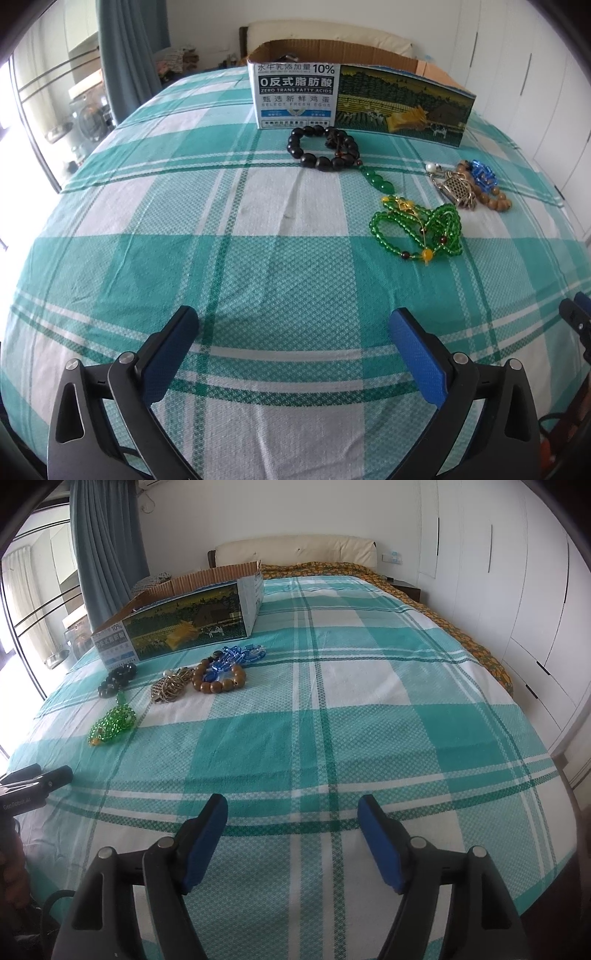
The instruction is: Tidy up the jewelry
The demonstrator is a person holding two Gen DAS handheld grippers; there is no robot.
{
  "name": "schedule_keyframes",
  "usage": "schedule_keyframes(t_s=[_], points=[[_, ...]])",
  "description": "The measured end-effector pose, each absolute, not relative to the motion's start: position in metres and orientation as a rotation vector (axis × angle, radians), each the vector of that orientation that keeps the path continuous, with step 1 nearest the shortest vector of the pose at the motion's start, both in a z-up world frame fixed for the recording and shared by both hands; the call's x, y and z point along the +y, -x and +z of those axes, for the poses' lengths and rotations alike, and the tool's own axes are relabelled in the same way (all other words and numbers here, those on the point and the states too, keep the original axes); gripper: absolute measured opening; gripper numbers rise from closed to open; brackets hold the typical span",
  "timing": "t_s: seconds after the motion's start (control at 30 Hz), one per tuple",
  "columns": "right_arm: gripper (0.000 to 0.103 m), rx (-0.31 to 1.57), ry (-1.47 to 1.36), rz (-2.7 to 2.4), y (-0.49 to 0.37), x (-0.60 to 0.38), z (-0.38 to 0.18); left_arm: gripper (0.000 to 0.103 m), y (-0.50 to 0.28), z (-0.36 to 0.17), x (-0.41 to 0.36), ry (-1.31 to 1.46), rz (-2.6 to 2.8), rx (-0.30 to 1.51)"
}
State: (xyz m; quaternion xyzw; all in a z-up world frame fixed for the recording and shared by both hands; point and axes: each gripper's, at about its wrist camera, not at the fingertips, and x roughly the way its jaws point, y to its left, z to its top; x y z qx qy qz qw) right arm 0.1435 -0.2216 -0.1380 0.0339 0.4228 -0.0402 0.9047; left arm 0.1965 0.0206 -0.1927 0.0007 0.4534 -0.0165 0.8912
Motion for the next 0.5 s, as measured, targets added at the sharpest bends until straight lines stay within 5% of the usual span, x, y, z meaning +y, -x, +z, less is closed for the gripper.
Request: schedule_keyframes(t_s=[0.5], points=[[0.075, 0.847, -0.011, -0.061, -0.135, -0.197, -0.125, 0.102, -0.196, -0.193, 0.021, -0.001, -0.035, 0.941]])
